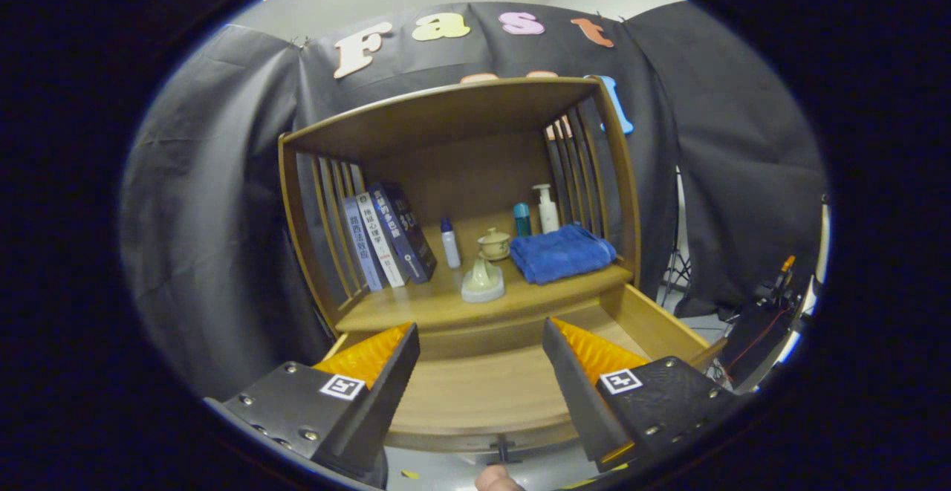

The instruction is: Pull open the drawer, take out the items inside it, and place them on the countertop above the cabinet.

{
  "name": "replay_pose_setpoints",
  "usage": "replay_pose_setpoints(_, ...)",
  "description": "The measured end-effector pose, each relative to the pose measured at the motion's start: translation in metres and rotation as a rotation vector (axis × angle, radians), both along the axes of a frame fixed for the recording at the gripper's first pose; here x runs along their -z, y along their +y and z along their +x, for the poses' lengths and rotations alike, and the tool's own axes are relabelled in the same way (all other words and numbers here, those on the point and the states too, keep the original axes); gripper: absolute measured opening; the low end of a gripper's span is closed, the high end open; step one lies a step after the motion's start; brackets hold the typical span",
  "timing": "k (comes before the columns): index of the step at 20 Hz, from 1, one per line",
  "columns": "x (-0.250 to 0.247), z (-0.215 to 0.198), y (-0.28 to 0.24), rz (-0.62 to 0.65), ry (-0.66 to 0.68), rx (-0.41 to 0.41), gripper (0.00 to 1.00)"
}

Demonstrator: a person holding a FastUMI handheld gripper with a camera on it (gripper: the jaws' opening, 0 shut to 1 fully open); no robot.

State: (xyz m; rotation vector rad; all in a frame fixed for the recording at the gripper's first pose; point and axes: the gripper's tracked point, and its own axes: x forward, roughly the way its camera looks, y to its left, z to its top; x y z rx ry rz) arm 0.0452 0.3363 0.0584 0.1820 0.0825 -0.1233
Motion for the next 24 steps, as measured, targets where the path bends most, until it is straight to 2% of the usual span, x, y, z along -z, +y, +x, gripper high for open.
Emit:
replay_pose_setpoints(5, 0.04, -0.021, -0.016, 0.036, -0.013, 0.022, 0.99)
replay_pose_setpoints(11, 0.084, -0.035, -0.026, 0.008, -0.03, 0.017, 0.99)
replay_pose_setpoints(20, 0.148, -0.029, -0.014, -0.038, 0.055, -0.006, 0.99)
replay_pose_setpoints(24, 0.159, -0.02, -0.01, -0.038, 0.066, -0.032, 0.99)
